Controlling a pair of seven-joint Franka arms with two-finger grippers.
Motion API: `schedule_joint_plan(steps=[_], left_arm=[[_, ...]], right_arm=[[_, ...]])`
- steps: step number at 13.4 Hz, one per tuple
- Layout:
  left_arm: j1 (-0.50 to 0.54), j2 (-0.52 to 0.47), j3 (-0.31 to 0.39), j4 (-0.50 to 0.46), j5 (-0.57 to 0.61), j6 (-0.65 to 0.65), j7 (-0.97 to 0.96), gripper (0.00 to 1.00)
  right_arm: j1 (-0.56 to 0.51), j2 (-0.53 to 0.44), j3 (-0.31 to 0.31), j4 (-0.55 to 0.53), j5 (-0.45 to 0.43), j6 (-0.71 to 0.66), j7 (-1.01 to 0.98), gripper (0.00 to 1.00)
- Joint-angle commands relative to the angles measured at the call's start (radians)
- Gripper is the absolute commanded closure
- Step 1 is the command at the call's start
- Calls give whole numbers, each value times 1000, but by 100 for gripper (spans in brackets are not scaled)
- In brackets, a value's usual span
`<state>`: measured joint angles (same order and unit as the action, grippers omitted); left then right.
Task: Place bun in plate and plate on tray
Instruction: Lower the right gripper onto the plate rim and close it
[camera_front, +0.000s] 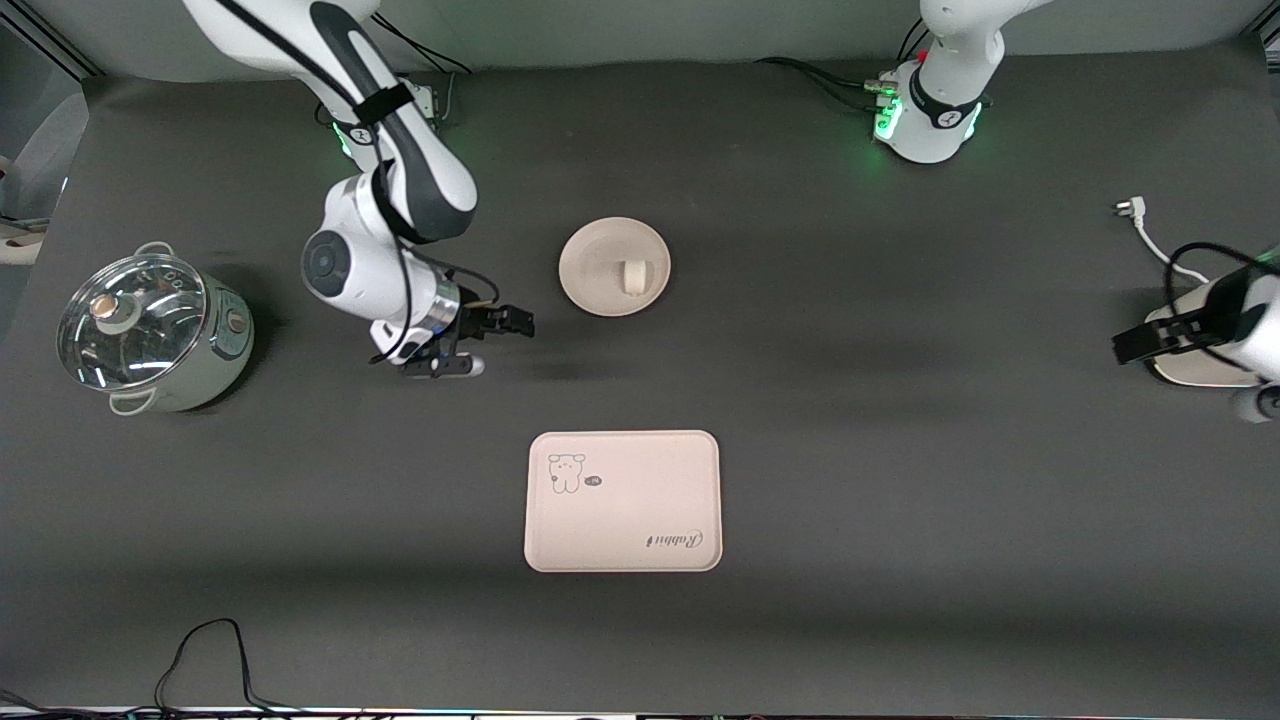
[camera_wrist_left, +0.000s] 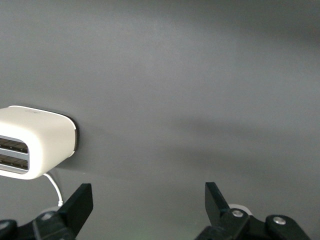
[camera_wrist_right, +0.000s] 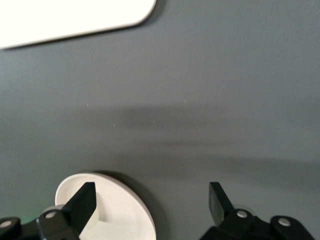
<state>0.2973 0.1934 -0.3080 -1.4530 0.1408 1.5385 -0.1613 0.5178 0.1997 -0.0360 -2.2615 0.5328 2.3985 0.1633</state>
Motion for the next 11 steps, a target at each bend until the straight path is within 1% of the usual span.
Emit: schedule_joint_plan(steps=[1, 2, 4, 7, 8, 9, 10, 11], left_arm=[[-303, -127, 364, -111, -63, 9, 113, 0], [-319, -147, 378, -137, -63, 12, 141, 0], [-342, -190, 380, -199, -63, 38, 151, 0], [-343, -233, 380, -285, -81, 107, 152, 0], [-337, -233, 380, -290, -110, 107, 157, 0], [-337, -235, 377, -288, -113, 98, 169, 0], [-337, -245, 377, -288, -115, 89, 170, 0], [-337, -262, 377, -285, -118, 84, 169, 0]], right_arm=[[108, -54, -15, -79, 21, 72, 85, 0], [137, -43, -15, -85, 21, 94, 97, 0], [175, -25, -15, -114, 21, 137, 101, 0], [215, 3, -15, -161, 23, 218, 102, 0], [231, 13, -15, -165, 23, 234, 104, 1], [235, 24, -15, -168, 24, 246, 104, 1], [246, 35, -13, -173, 51, 266, 104, 1], [284, 50, -15, -173, 99, 290, 104, 1]])
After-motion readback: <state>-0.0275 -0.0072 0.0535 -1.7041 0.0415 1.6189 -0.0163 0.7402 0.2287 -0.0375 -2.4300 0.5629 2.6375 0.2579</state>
